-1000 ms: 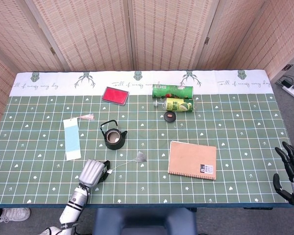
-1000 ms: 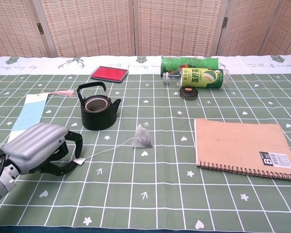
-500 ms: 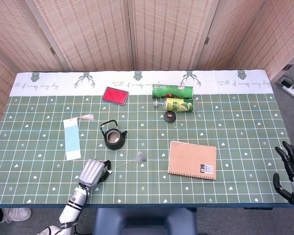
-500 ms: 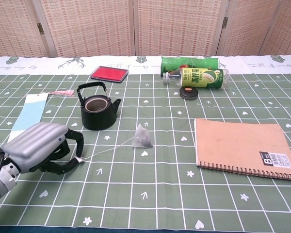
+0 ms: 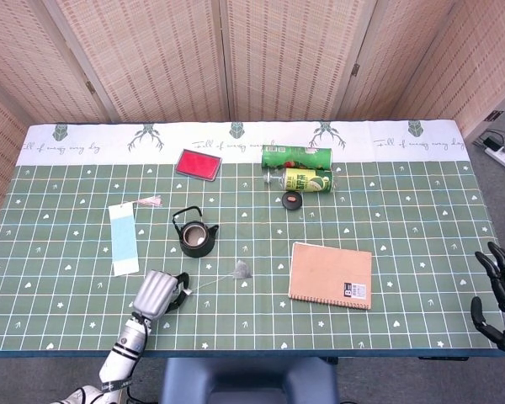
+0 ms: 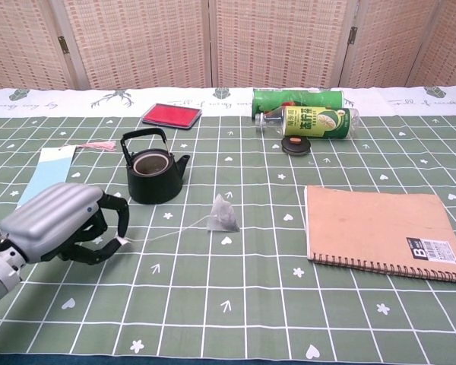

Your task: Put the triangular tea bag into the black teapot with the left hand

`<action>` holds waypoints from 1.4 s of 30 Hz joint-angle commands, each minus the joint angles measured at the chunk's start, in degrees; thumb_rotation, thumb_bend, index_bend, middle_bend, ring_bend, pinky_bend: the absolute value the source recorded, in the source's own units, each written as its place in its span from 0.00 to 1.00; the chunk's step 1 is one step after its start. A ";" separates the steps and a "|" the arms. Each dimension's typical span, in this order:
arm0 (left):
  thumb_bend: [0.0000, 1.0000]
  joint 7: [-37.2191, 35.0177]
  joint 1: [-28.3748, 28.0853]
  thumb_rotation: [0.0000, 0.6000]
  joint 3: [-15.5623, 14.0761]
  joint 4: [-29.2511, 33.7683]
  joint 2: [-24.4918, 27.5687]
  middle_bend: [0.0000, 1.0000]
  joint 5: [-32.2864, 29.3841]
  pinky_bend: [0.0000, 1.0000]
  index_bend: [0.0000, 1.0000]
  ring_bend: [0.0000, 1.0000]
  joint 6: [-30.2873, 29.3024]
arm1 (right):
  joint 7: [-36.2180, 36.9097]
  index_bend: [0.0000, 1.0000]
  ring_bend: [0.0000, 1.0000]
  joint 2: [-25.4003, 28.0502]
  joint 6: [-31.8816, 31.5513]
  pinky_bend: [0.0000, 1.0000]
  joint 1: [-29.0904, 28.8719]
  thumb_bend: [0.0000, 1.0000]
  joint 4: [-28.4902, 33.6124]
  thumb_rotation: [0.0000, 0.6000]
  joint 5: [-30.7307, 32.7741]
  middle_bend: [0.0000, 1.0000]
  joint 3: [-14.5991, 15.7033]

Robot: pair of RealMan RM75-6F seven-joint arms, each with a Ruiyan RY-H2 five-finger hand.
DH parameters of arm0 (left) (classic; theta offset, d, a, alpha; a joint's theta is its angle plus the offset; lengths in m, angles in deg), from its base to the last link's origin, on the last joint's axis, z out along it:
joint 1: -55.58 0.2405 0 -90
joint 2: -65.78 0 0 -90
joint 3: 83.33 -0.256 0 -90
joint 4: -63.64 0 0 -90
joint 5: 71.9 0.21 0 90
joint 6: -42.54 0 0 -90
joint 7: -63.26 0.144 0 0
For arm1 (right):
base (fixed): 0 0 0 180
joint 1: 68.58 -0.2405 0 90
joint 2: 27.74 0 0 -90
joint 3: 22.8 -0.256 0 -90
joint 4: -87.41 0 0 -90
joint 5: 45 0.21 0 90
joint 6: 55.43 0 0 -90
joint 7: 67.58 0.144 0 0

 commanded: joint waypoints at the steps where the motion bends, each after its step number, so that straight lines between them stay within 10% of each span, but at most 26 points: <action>1: 0.42 0.80 -0.89 1.00 1.62 2.15 1.71 1.00 0.17 1.00 0.65 1.00 -0.77 | 0.56 0.00 0.02 0.08 -0.44 0.00 0.15 0.62 -0.19 1.00 0.11 0.00 -0.18; 18: 0.43 12.45 -10.05 1.00 12.31 14.76 9.45 1.00 -4.65 1.00 0.65 1.00 4.65 | 4.17 0.00 0.02 1.13 2.07 0.00 -0.82 0.62 -0.62 1.00 3.27 0.00 -1.27; 42: 0.43 23.70 -19.04 1.00 17.42 20.17 13.57 1.00 -11.66 1.00 0.65 1.00 8.40 | 7.51 0.00 0.02 1.99 1.37 0.00 -0.08 0.62 -1.06 1.00 6.26 0.00 -2.85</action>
